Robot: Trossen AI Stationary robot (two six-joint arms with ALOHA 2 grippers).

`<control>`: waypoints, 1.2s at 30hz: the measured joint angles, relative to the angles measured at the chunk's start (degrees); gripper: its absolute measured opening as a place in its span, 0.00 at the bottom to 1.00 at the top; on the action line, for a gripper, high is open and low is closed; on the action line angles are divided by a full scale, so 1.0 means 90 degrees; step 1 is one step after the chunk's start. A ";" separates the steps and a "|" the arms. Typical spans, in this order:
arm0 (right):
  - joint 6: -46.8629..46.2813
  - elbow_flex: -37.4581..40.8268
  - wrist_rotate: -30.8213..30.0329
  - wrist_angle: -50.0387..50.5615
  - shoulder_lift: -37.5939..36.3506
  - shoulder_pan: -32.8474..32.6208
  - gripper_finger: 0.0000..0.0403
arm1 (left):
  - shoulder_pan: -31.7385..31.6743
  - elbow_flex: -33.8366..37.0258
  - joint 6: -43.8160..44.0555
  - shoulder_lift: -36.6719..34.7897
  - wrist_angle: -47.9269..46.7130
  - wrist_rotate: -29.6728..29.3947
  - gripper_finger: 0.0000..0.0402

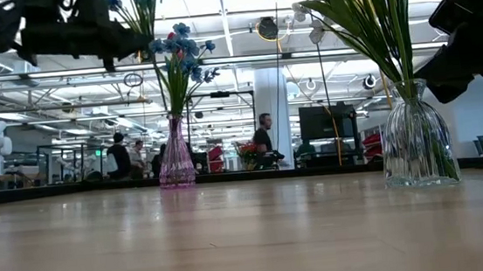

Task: Sort flowers into vase by color
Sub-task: Put the blue flowers into the pink vase

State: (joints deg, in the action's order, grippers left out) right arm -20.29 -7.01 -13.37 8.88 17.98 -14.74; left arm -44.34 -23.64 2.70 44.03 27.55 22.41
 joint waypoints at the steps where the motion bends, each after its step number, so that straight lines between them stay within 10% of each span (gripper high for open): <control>1: 0.0000 0.0000 0.0001 -0.0002 0.0002 0.0000 0.00 | 0.0000 0.0000 -0.0003 0.0112 0.0133 -0.0001 0.03; 36: -0.0146 0.0000 -0.0031 0.0160 0.0004 0.0000 0.00 | -0.0115 0.0000 -0.0046 0.1881 0.0969 0.0324 0.03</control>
State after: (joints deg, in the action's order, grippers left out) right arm -21.61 -7.01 -13.65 10.32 18.02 -14.74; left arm -45.37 -23.64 2.29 60.95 36.27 25.32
